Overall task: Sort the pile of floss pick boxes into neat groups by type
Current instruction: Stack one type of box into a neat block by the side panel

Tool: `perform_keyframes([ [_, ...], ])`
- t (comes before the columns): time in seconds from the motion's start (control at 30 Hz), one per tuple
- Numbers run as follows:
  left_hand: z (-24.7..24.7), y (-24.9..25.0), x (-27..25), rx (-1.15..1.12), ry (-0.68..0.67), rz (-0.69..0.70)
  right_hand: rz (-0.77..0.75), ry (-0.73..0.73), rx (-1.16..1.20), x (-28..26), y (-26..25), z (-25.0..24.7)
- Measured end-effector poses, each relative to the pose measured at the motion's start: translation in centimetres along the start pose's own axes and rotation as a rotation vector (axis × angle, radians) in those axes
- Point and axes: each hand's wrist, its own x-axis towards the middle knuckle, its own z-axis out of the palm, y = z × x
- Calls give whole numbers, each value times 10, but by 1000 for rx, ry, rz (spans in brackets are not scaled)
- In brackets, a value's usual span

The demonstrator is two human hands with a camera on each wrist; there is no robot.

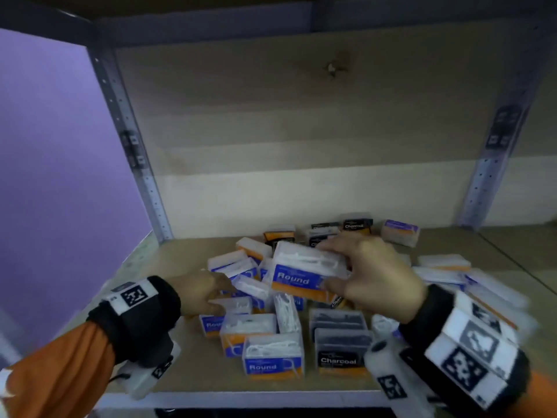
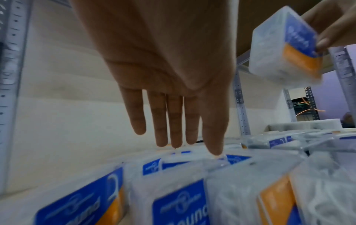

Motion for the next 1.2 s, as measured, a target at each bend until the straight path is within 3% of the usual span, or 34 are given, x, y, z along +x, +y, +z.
perform_keyframes([
  [0.43,35,-29,-8,-151,177,-92,-66,-200,127,-13,-72,109],
  [0.6,32,-39,-13,-170,121,5,-67,-249,102,-11,-84,137],
  [0.77,35,-57,-14,-177,184,-44,-50,-273,80,-6,-91,157],
  [0.97,47,-68,-7,-155,108,-177,-55,-293,35,0,-97,176],
  [1.2,56,-69,-5,-231,55,-218,-51,-279,2,4,-94,193],
])
